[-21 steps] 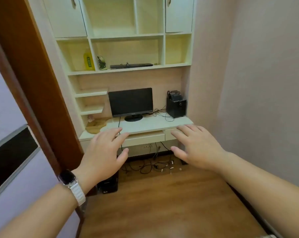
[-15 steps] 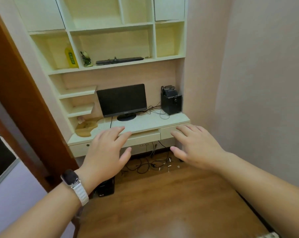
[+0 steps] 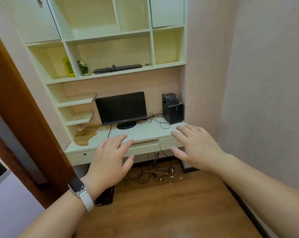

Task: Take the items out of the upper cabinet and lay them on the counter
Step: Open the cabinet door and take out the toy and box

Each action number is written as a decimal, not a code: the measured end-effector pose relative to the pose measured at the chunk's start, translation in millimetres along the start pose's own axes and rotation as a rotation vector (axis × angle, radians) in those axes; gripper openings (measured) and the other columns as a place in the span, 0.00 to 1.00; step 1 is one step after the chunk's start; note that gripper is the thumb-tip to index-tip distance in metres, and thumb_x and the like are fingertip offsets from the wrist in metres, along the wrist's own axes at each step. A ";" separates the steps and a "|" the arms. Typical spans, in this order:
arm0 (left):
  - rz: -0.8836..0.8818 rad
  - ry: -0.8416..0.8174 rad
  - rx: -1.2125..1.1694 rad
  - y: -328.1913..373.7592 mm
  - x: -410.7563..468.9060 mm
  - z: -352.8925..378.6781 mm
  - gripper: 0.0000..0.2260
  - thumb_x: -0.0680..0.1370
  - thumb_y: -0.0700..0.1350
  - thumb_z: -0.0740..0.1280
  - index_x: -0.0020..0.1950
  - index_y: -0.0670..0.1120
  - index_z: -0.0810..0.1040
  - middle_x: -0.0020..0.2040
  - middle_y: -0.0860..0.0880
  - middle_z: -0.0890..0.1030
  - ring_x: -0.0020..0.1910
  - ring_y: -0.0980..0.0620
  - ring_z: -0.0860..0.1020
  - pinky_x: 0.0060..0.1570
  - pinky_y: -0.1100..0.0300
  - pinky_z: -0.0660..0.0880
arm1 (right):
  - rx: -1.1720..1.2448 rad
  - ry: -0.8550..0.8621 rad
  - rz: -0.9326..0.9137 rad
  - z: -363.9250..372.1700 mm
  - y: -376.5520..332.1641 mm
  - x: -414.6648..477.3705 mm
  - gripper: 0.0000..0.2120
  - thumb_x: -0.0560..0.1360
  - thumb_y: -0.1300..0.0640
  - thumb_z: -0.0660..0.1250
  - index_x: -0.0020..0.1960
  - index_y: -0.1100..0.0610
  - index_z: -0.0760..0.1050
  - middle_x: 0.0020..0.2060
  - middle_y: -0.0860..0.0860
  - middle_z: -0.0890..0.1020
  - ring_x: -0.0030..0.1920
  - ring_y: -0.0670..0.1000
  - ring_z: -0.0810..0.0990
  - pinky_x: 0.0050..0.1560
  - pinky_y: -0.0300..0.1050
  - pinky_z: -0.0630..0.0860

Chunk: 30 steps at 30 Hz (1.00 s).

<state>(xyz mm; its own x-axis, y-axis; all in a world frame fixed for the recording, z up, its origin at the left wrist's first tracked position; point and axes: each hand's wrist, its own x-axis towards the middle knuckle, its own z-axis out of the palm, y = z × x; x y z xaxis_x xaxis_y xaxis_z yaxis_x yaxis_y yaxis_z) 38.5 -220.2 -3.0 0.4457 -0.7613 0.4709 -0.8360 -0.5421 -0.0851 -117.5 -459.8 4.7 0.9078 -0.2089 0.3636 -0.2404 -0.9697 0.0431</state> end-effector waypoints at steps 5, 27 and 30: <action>0.000 -0.008 0.015 -6.7 25.5 11.8 0.23 0.77 0.57 0.60 0.69 0.51 0.74 0.68 0.48 0.76 0.68 0.48 0.72 0.68 0.49 0.64 | 0.012 0.007 -0.022 4.6 12.8 26.5 0.30 0.76 0.36 0.48 0.71 0.50 0.68 0.69 0.50 0.73 0.70 0.54 0.69 0.69 0.54 0.67; 0.169 0.142 -0.098 -199.6 247.9 147.8 0.21 0.76 0.56 0.60 0.67 0.51 0.76 0.65 0.49 0.78 0.66 0.47 0.73 0.67 0.48 0.66 | -0.188 0.140 0.021 89.9 11.5 296.3 0.25 0.75 0.39 0.58 0.65 0.52 0.75 0.60 0.50 0.80 0.62 0.55 0.76 0.61 0.52 0.73; 0.193 0.156 -0.132 -207.7 277.2 158.4 0.21 0.76 0.56 0.60 0.67 0.51 0.76 0.65 0.49 0.78 0.67 0.47 0.73 0.67 0.47 0.66 | -0.203 0.148 0.048 99.6 21.4 319.4 0.25 0.75 0.39 0.58 0.65 0.52 0.76 0.60 0.50 0.80 0.62 0.55 0.76 0.60 0.51 0.73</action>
<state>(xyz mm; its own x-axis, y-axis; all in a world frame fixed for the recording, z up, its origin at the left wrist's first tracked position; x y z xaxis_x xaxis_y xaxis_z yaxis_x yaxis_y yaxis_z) 386.4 -375.0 6.1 0.2278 -0.7763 0.5878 -0.9398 -0.3333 -0.0760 201.5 -559.9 29.1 0.8371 -0.2185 0.5016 -0.3595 -0.9107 0.2033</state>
